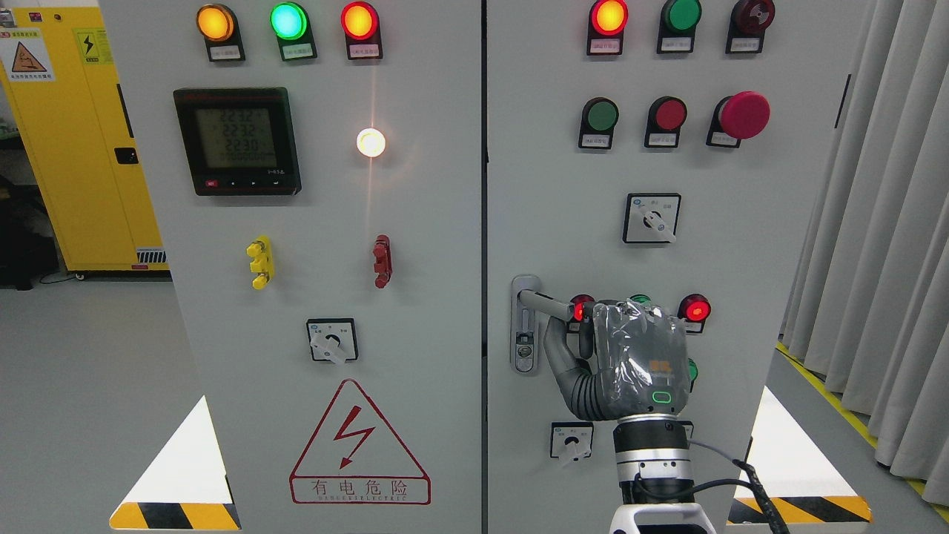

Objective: Release door handle

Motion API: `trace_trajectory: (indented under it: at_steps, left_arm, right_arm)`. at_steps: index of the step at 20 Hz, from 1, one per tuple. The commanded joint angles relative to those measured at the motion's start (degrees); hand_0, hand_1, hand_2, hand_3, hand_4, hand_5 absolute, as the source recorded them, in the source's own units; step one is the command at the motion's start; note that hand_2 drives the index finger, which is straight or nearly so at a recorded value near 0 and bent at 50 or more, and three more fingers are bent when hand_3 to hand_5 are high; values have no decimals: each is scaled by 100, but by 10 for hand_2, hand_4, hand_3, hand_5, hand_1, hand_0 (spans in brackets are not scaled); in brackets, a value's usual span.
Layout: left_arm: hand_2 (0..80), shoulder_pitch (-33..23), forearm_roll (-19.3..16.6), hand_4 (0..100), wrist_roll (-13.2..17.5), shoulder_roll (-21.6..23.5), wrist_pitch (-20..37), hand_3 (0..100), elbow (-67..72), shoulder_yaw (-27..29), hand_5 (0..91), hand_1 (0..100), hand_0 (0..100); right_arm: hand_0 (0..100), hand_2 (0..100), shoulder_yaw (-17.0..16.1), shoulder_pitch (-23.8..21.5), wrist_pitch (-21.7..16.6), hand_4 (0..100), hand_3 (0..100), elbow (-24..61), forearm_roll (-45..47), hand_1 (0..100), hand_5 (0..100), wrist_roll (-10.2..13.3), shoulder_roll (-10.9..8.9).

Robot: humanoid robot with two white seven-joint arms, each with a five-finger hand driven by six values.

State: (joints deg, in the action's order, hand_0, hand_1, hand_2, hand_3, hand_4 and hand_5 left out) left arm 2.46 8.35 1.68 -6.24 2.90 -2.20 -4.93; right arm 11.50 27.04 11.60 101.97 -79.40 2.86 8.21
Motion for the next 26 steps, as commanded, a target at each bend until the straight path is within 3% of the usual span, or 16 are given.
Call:
trace_trajectory:
  at_steps: [1, 3, 6, 9, 11, 12, 13, 14, 17, 19, 20, 21, 24, 26]
  left_arm:
    - [0, 0, 0, 0, -1, 0, 0, 0, 0, 1, 0, 556, 120]
    - [0, 0, 0, 0, -1, 0, 0, 0, 0, 1, 0, 556, 120]
    - [0, 0, 0, 0, -1, 0, 0, 0, 0, 1, 0, 556, 120]
    - [0, 0, 0, 0, -1, 0, 0, 0, 0, 0, 0, 556, 120]
    - [0, 0, 0, 0, -1, 0, 0, 0, 0, 1, 0, 556, 120]
    - [0, 0, 0, 0, -1, 0, 0, 0, 0, 1, 0, 556, 120]
    - [0, 0, 0, 0, -1, 0, 0, 0, 0, 1, 0, 556, 120]
    - [0, 0, 0, 0, -1, 0, 0, 0, 0, 1, 0, 556, 120]
    - [0, 0, 0, 0, -1, 0, 0, 0, 0, 1, 0, 556, 120]
    - [0, 0, 0, 0, -1, 0, 0, 0, 0, 1, 0, 556, 120]
    - [0, 0, 0, 0, -1, 0, 0, 0, 0, 1, 0, 556, 120]
    - [0, 0, 0, 0, -1, 0, 0, 0, 0, 1, 0, 556, 120]
    - [0, 0, 0, 0, -1, 0, 0, 0, 0, 1, 0, 556, 120]
    - [0, 0, 0, 0, -1, 0, 0, 0, 0, 1, 0, 556, 120]
  right_arm:
    - [643, 929, -7, -146, -18, 969, 1000, 103, 4, 362, 932, 83, -21]
    - [644, 928, -7, -208, -35, 969, 1000, 112, 73, 362, 935, 144, -30]
    - [644, 891, -16, -295, -132, 959, 1000, 147, 373, 361, 928, 416, -56]
    - [644, 851, -69, -532, -228, 948, 1000, 340, 399, 360, 910, 443, -223]
    - [641, 798, -226, -656, -508, 918, 1000, 350, 486, 357, 877, 513, -302]
    - [622, 689, -349, -700, -667, 814, 916, 332, 617, 356, 769, 635, -320]
    - [600, 612, -446, -744, -825, 740, 767, 323, 749, 359, 690, 723, -355]
    - [589, 607, -542, -805, -966, 719, 744, 315, 881, 362, 655, 768, -407]
    - [556, 433, -903, -963, -1615, 562, 577, 288, 1268, 371, 493, 917, -513]
    - [558, 279, -1088, -1069, -1994, 424, 405, 271, 1366, 358, 321, 1023, -557]
    - [560, 272, -1141, -1104, -2091, 417, 393, 297, 1392, 356, 316, 1032, -592]
    - [578, 183, -1202, -1139, -2162, 316, 279, 323, 1471, 334, 212, 1023, -601]
    - [620, 25, -1369, -1148, -2557, 131, 107, 393, 1708, 307, 97, 1023, -628]
    - [634, 0, -1396, -1157, -2672, 68, 37, 402, 1770, 294, 39, 1023, -636]
